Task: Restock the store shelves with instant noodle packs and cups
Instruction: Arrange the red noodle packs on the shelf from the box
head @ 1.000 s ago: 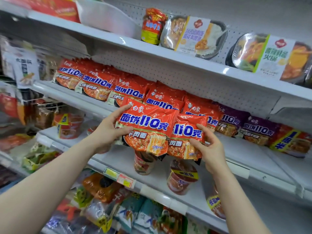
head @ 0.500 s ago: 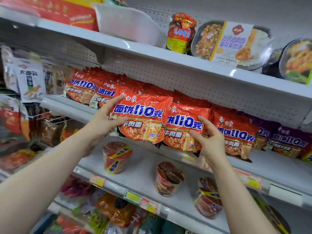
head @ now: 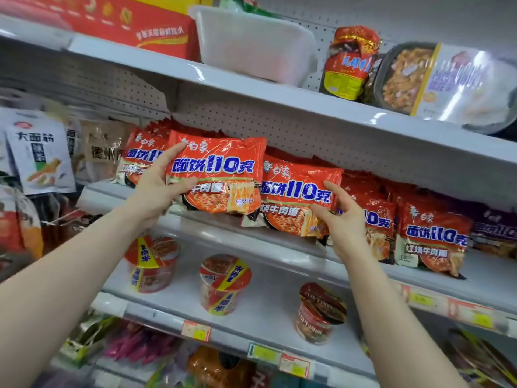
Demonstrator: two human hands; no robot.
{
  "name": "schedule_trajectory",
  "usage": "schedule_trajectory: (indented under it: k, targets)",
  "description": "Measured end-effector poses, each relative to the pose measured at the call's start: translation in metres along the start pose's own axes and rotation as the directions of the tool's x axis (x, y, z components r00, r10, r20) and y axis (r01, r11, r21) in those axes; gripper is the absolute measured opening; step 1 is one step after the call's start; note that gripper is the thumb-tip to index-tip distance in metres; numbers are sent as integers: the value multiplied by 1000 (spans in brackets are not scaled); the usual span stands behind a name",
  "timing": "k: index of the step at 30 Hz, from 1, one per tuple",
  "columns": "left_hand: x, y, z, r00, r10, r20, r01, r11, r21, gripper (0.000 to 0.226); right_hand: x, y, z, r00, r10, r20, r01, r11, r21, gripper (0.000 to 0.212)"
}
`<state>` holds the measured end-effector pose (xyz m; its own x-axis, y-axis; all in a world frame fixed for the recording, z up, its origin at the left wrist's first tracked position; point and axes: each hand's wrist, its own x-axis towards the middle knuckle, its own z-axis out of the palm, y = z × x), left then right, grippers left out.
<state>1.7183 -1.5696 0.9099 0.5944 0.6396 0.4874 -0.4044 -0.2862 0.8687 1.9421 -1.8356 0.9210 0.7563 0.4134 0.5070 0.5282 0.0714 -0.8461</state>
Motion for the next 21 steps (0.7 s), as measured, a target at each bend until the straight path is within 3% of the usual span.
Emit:
schedule_trajectory:
  k: [7,12,14,17,21]
  targets:
    - [11,-11,-4,1000,-7,-31,5,998,-65,71,3,13,18,999,-20,-51,9,976,-217,50]
    - [18,-14,8,999,-30,-17,28,995,-100,71,-6,27,30,984,-149,-100,70,833,-549,35]
    - [20,-16,15,999,-35,-13,33,994,-107,71,-6,32,33,947,-302,-109,142,700,-699,36]
    - [20,-21,26,999,-44,-8,43,992,-116,72,-6,34,39,899,-437,-4,269,559,-784,38]
    - [18,-23,37,1000,-27,-4,26,993,-113,70,-17,38,55,914,-358,189,351,470,-810,54]
